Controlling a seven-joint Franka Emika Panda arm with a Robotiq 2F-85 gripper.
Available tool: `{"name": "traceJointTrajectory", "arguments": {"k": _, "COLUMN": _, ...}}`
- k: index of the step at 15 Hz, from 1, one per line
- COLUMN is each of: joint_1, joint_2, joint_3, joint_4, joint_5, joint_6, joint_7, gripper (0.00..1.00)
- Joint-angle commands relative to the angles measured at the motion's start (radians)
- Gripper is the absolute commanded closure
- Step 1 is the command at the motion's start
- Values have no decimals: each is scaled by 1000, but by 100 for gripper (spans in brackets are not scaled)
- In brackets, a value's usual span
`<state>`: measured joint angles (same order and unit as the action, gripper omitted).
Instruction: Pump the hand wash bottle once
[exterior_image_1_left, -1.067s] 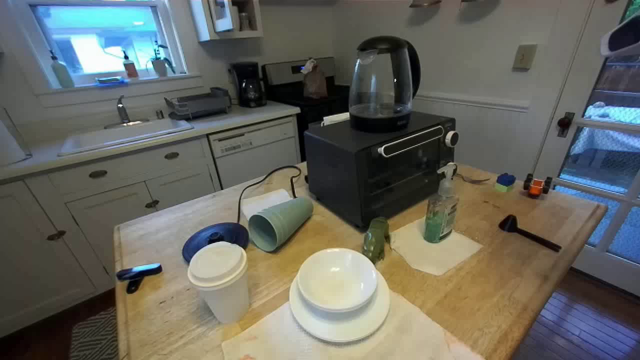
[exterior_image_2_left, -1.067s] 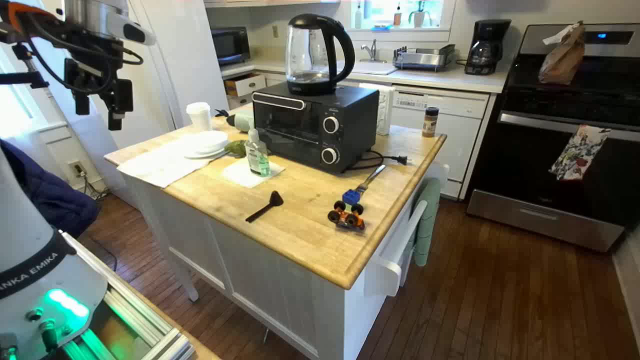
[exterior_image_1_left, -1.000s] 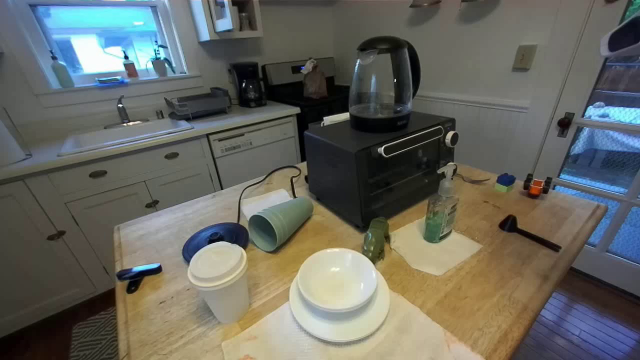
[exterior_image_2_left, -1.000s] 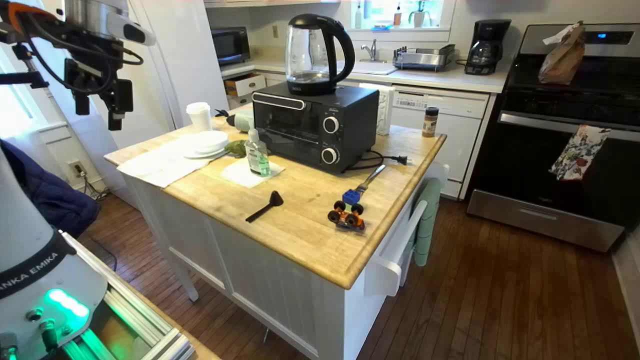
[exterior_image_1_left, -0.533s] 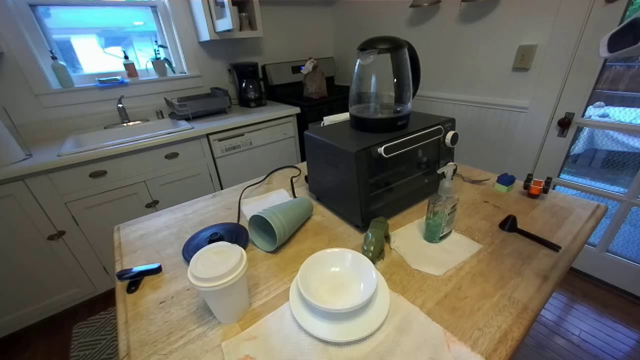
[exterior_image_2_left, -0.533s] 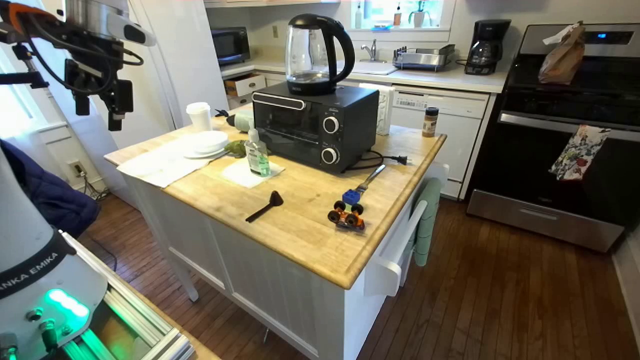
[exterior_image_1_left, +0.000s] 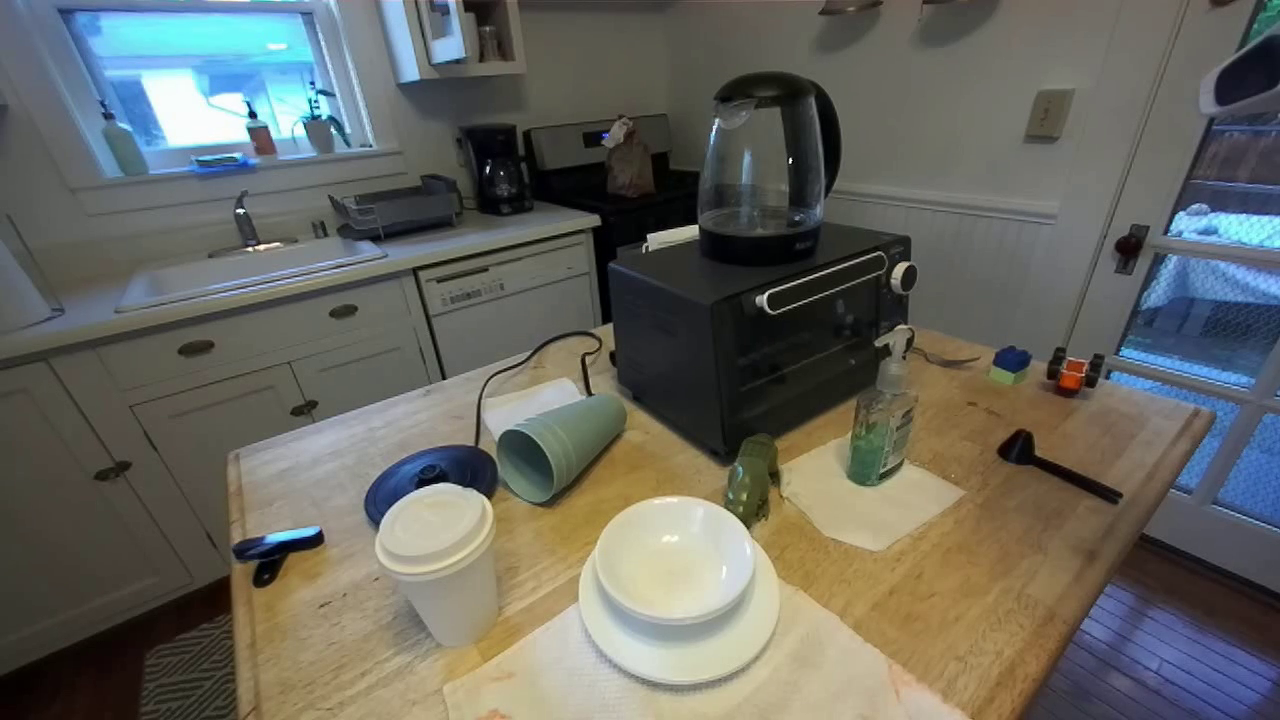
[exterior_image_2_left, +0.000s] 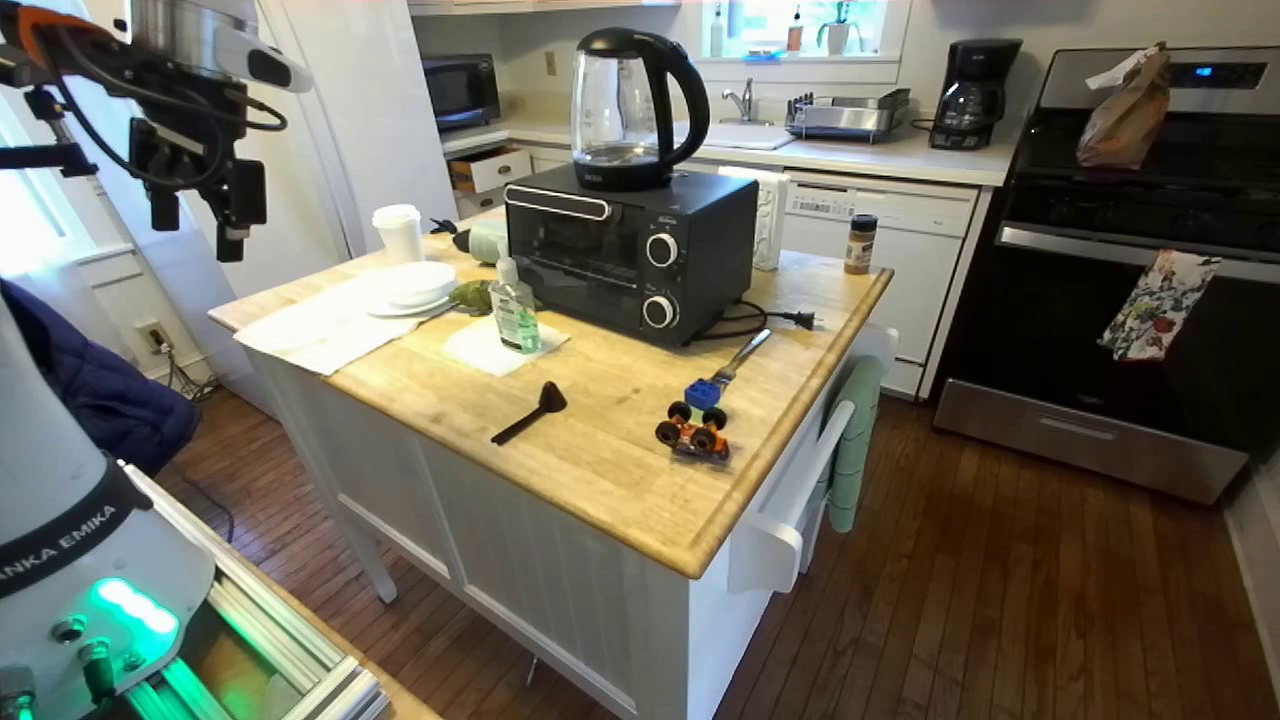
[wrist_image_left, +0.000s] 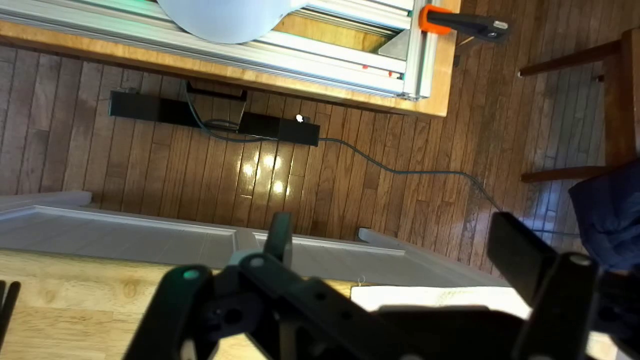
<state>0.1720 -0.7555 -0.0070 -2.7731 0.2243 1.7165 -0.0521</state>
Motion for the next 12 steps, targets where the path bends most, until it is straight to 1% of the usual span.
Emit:
{"name": "traceJointTrajectory", "arguments": {"k": 1, "joint_1": -38, "joint_2": 26, "joint_3": 23, "joint_4": 6, "joint_5": 10, "joint_6": -1, "joint_7": 21, "gripper": 0}}
{"name": "traceJointTrajectory", "arguments": {"k": 2, "joint_1": -63, "joint_2": 52, "joint_3": 27, "joint_4": 8, "joint_5": 8, "joint_6": 14, "joint_7": 68, "gripper": 0}}
{"name": "traceJointTrajectory", "arguments": {"k": 4, "joint_1": -115, "joint_2": 85, "joint_3": 36, "joint_4": 6, "joint_5": -12, "joint_6": 79, "joint_7": 138, "gripper": 0}}
{"name": "traceJointTrajectory", "arguments": {"k": 6, "joint_1": -163, "joint_2": 127, "joint_3": 45, "joint_4": 10, "joint_5": -26, "joint_6": 162, "joint_7": 196, "gripper": 0}}
{"name": "traceJointTrajectory", "arguments": {"k": 9, "joint_1": -214, "joint_2": 216, "joint_3": 65, "joint_4": 23, "joint_5": -27, "joint_6": 323, "joint_7": 300, "gripper": 0}}
{"name": "traceJointTrajectory", "arguments": {"k": 12, "joint_1": -244, "joint_2": 313, "joint_3": 99, "joint_4": 50, "joint_5": -32, "joint_6": 486, "joint_7": 438, "gripper": 0}}
